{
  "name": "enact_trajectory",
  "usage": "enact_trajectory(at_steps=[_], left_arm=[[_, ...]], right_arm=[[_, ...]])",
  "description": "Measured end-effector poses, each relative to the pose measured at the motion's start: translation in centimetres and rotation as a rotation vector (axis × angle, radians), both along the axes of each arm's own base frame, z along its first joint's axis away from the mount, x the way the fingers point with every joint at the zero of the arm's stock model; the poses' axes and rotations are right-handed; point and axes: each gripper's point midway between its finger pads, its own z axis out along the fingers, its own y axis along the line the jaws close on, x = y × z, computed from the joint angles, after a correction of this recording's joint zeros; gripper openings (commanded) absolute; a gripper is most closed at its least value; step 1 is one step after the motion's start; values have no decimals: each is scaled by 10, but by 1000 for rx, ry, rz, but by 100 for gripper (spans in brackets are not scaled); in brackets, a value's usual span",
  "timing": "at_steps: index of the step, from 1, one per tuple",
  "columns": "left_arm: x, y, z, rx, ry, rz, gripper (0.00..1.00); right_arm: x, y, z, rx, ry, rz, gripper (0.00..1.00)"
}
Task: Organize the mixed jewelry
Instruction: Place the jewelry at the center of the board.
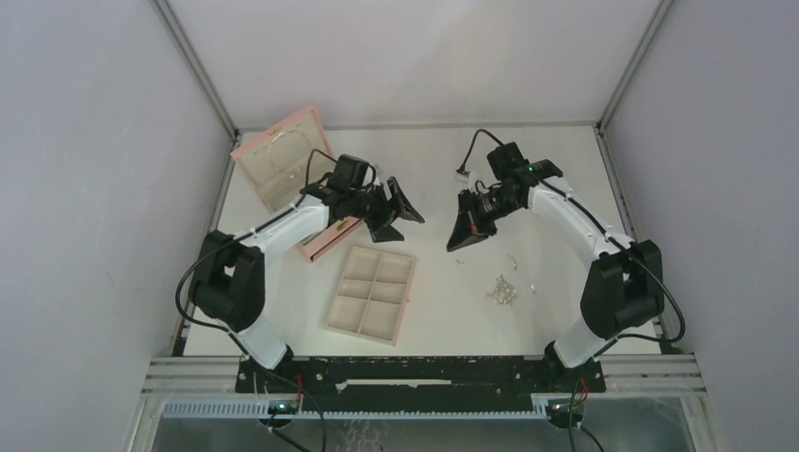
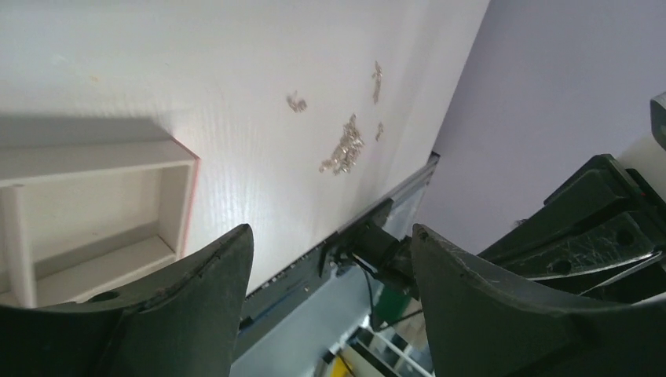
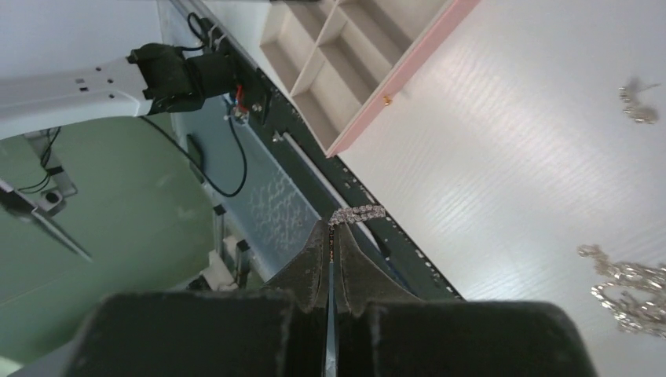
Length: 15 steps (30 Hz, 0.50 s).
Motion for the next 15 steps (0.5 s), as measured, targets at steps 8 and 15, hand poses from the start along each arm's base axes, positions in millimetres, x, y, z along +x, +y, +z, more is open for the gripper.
enact_trajectory(at_steps=[8,15], left_arm=[[-18,-19,7,-76,88,-42,75],[-19,-21,11,-98,111,-36,74]], right_arm=[[-11,18,2,50,73,83,0],[-17,29,7,63,46,184,0]])
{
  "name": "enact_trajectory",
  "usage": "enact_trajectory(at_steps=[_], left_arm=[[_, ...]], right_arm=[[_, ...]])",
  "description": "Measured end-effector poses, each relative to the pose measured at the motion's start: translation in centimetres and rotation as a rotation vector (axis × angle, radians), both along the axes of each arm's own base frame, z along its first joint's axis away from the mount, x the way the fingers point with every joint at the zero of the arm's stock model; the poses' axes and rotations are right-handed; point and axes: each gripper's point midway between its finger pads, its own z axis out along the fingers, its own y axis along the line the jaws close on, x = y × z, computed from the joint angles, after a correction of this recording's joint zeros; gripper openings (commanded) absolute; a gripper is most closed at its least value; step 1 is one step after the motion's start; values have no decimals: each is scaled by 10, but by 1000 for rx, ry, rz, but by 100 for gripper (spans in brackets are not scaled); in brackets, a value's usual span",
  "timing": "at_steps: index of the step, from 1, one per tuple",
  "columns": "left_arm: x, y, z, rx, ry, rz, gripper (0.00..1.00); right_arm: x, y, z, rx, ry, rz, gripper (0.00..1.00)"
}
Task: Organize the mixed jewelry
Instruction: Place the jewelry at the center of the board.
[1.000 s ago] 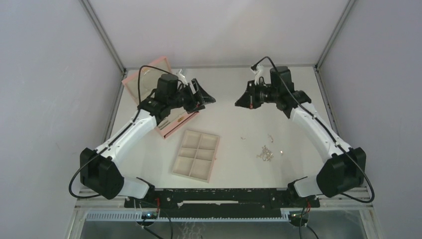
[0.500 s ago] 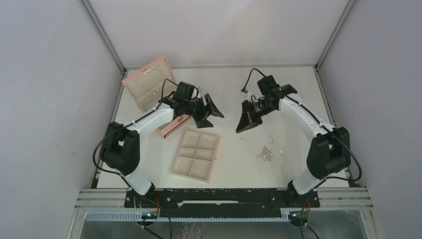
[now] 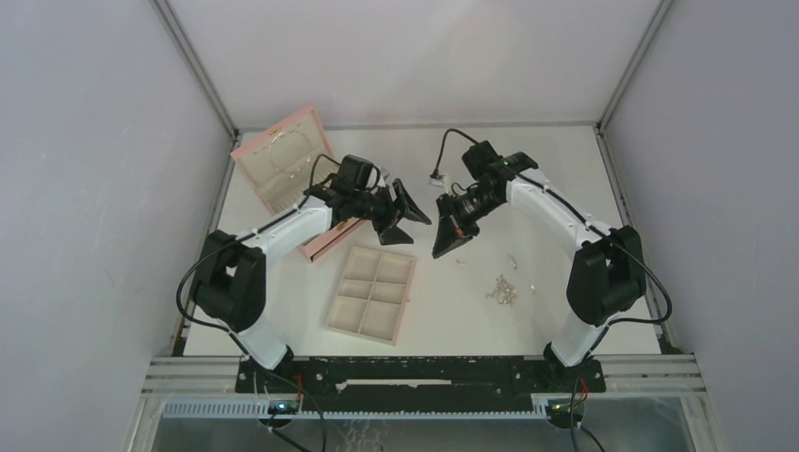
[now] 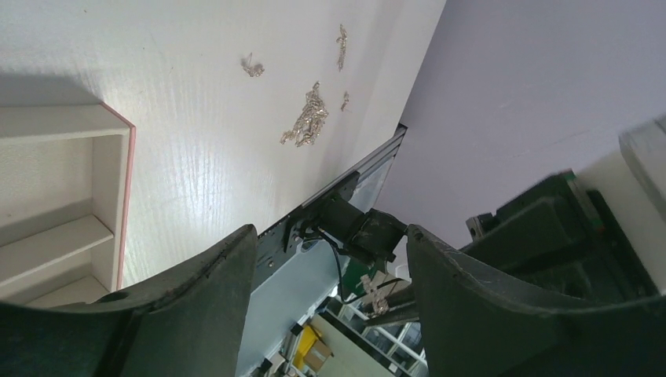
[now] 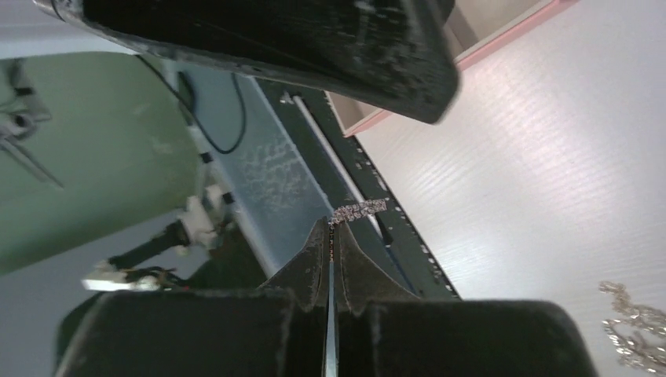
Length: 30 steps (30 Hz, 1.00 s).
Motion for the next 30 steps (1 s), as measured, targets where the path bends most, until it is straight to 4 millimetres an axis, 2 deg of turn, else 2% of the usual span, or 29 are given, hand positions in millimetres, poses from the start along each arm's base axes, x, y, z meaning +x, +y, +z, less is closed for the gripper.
enact_trajectory(at_steps=[5,8,10,15,18,21,25,30], left_arm=[[1,1,-1,3,1,6,73],[0,5,-3,9,6,15,73],[1,10,-6,21,11,30,72],[8,20,-12,58,15,72,71],[8,23,-15,74,18,77,71],[8,25,-17,87,19,81,71],[7,26,-19,98,17,77,71],[7,27,-19,101,16,74,71]], right_arm=[[-9,6,-10,-97,-122,102,0],[-13,2,-21,-177,-174,141,0],[-9,-5,-28,-236,-195,125,0],[28,-32,-46,-385,-171,-73,0],[61,-51,-75,-504,-143,-216,0],[86,-66,-114,-631,-118,-304,0],[101,-68,-146,-716,-121,-342,0],[123,-62,-154,-722,-183,-400,0]])
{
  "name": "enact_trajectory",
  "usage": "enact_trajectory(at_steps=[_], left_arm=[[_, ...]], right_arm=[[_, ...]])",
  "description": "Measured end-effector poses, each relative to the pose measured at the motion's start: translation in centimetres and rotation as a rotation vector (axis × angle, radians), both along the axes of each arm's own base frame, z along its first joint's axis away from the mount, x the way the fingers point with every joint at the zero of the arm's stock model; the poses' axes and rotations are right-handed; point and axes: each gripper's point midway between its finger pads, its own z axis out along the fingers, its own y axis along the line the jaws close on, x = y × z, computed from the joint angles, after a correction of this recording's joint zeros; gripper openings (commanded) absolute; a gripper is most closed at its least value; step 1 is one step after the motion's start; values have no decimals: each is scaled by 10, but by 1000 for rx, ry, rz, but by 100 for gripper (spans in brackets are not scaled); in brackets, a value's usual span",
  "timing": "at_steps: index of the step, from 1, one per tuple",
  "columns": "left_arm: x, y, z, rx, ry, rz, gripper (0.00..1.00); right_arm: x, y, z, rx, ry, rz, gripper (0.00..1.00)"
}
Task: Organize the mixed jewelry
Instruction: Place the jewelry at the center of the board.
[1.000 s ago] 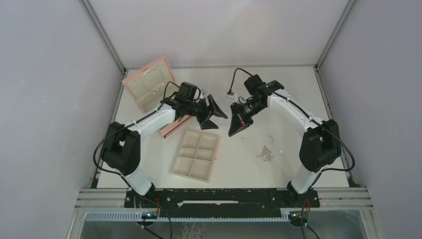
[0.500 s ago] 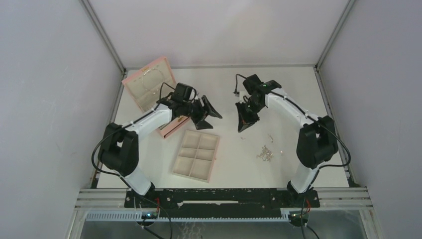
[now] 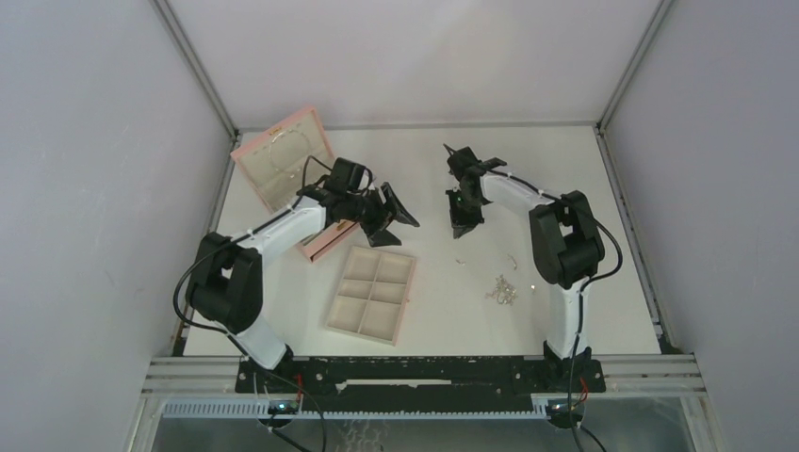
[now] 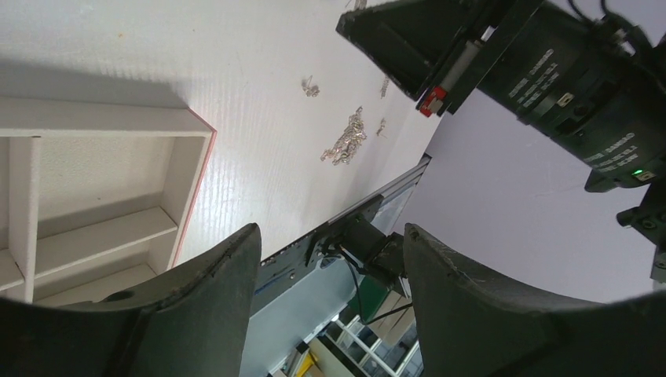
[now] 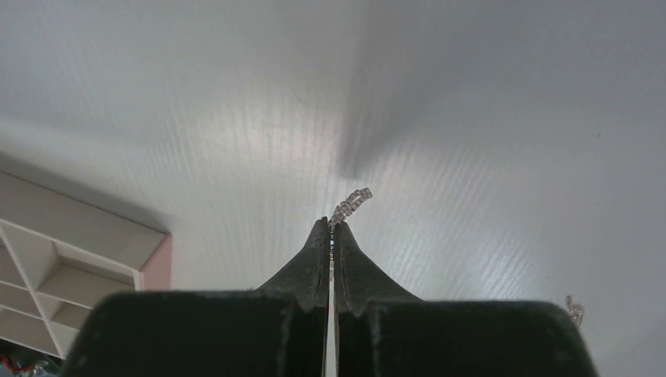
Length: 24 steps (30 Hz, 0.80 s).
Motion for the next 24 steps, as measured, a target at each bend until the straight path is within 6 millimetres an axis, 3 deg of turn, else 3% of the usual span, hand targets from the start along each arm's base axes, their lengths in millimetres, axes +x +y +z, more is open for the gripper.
enact_trajectory(at_steps=[6,15,20,22,24], left_arm=[[0,0,0,2,-3,-5,71],[-3,1,-2,9,1,-11,71],[-3,2,-2,12,-1,-14,71],[-2,2,-3,18,-5,-14,72],[-2,4,-4,39,-15,-17,73]], right_arm=[[27,22,2,41,-64,0,24],[4,60,-2,127,-1,91,26],[-6,57,2,148,1,83,25],[-6,46,8,152,-12,41,50],[1,32,15,153,-44,-21,65]])
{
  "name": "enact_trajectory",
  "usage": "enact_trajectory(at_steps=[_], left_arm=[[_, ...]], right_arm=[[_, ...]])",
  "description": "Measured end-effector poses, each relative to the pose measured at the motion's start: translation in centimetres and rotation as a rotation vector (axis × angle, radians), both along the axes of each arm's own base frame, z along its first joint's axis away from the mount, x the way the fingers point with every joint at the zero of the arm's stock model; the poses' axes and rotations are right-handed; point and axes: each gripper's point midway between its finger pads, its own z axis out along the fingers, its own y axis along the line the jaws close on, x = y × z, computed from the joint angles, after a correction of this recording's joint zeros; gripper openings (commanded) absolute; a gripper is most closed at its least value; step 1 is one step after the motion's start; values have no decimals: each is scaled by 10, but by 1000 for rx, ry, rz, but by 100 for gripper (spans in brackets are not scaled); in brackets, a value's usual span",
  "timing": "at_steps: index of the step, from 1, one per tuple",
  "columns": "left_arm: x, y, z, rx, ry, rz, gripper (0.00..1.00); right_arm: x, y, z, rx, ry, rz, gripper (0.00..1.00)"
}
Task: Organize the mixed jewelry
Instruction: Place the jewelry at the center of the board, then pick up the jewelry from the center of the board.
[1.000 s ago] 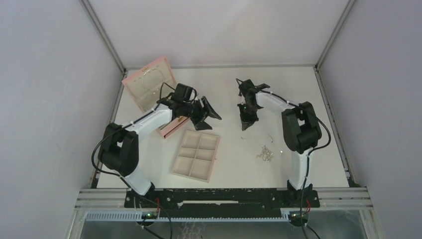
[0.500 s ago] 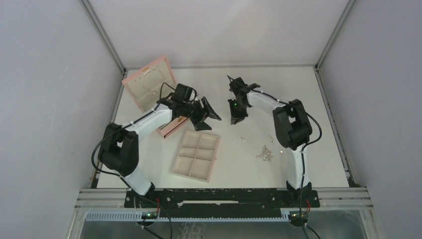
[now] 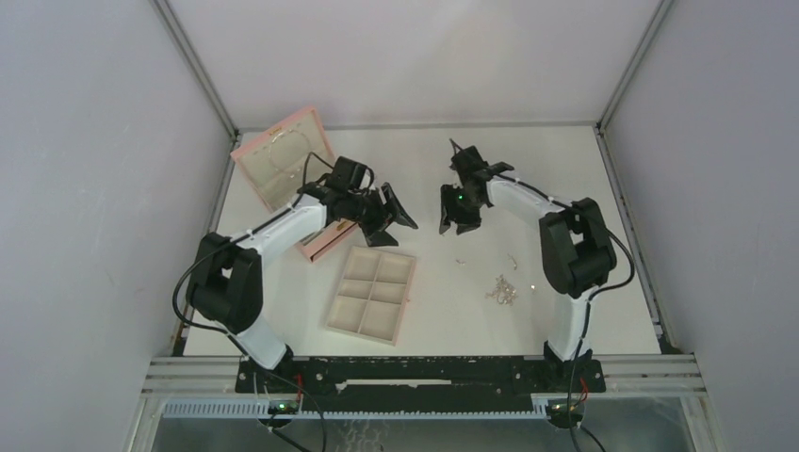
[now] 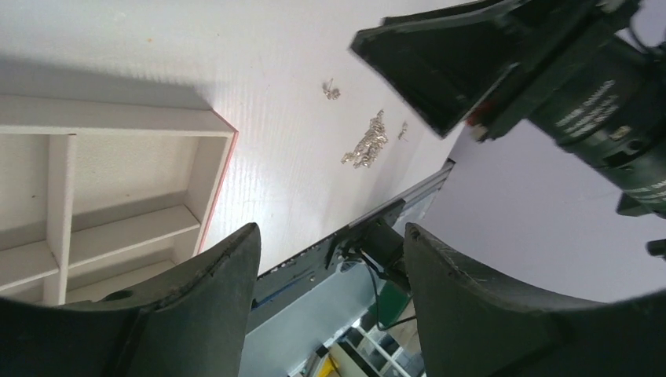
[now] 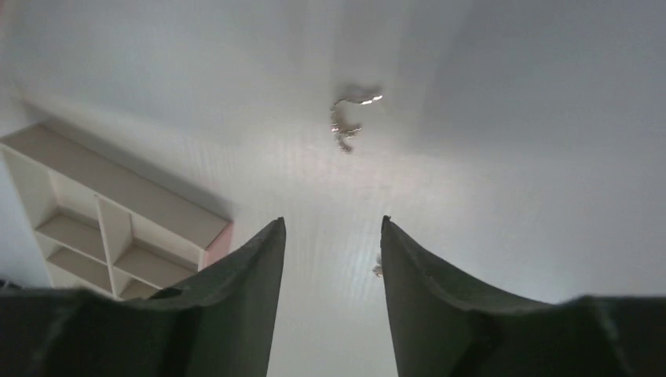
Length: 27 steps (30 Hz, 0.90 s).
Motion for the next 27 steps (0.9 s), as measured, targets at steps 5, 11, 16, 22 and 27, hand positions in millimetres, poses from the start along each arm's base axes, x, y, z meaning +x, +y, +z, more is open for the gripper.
enact_trajectory(at_steps=[5,11,16,22,27], left_arm=[[8,-6,18,111,-139,-76,73],[32,-33,32,267,-378,-244,72],[59,-60,5,453,-487,-382,67],[78,-80,-25,582,-552,-502,58],[93,-87,-35,621,-596,-552,56]], right_arm=[[26,-31,20,-27,-127,-107,58],[37,-47,20,-11,-154,-174,51],[31,-90,21,-8,-136,-277,50],[30,-130,59,32,-217,-378,49],[24,-139,81,63,-264,-401,48]])
